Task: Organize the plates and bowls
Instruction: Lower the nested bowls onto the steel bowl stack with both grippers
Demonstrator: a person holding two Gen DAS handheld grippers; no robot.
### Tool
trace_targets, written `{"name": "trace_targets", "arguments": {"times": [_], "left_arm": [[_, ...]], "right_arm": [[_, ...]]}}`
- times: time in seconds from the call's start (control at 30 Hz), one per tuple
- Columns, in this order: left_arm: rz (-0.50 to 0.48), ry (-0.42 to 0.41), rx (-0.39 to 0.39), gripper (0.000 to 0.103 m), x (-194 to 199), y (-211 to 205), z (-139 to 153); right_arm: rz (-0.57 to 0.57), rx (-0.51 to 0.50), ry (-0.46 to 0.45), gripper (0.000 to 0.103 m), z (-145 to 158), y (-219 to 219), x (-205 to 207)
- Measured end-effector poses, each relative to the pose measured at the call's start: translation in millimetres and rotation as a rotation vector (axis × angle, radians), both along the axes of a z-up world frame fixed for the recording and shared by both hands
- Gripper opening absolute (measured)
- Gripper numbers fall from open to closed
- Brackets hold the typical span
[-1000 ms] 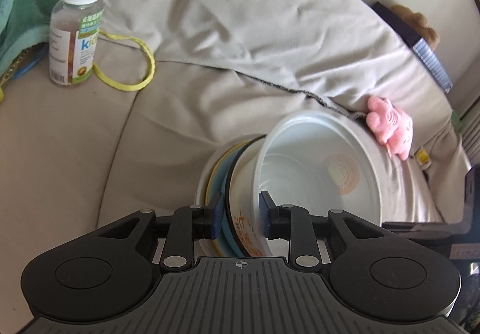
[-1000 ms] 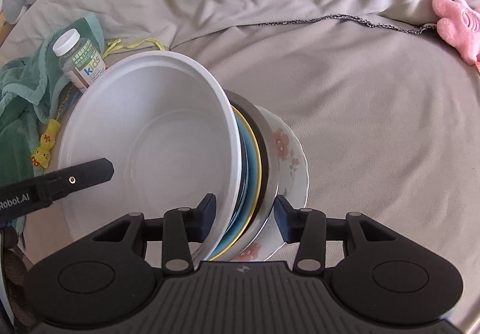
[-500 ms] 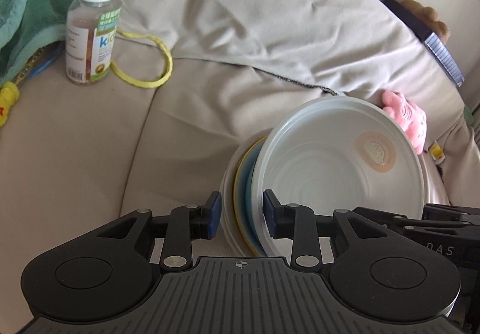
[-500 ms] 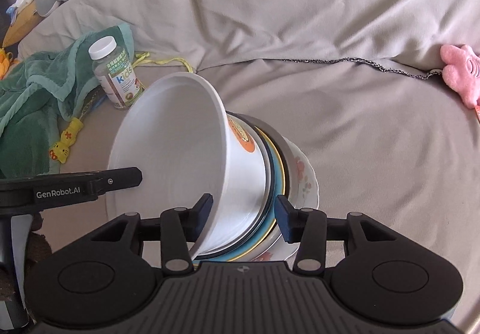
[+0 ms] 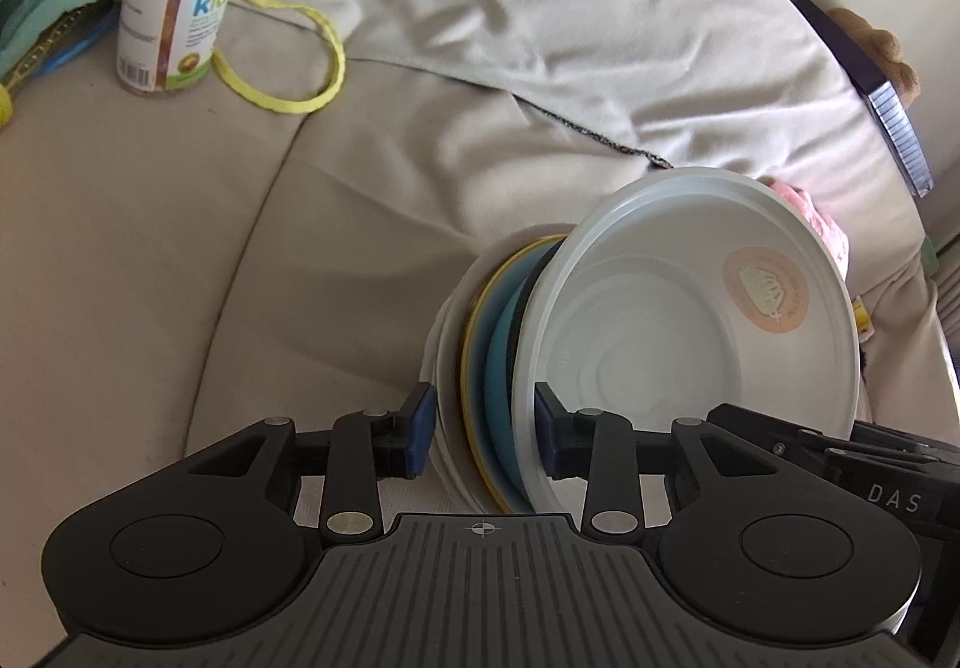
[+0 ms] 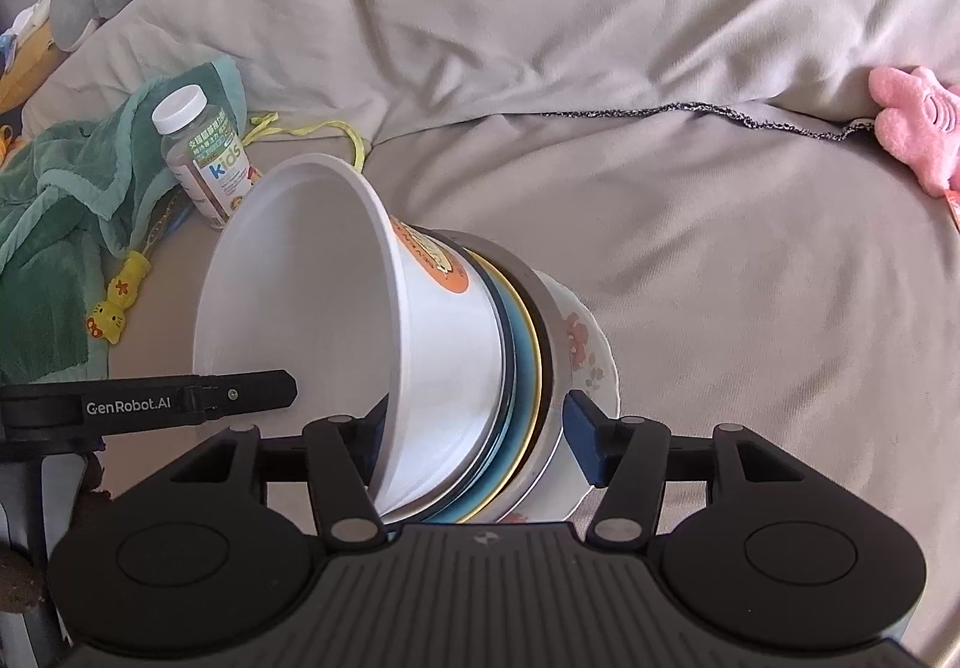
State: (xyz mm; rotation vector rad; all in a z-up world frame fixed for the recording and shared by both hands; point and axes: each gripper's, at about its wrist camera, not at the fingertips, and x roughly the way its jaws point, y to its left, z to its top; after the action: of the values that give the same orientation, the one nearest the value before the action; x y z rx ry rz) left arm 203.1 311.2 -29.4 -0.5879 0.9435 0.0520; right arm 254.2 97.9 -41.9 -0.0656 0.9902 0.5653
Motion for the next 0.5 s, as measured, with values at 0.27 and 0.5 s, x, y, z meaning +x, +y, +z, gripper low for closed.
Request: {"name": "trace_targets", "arguments": {"times": [0.27,0.5], "left_arm": [[0.043,-0.139,0.075,0.036,-14.2,-1.9,30.8],[0.01,-0.115,0.14,0.036,-10.5,-12.9,29.0]], "right_arm": [[0.006,0.024,-0.071,0.056,12.7,-11.1,-6.9],[-0.028,0.009,-0.059,0.057,8.0,-17.8,-3.0]]}}
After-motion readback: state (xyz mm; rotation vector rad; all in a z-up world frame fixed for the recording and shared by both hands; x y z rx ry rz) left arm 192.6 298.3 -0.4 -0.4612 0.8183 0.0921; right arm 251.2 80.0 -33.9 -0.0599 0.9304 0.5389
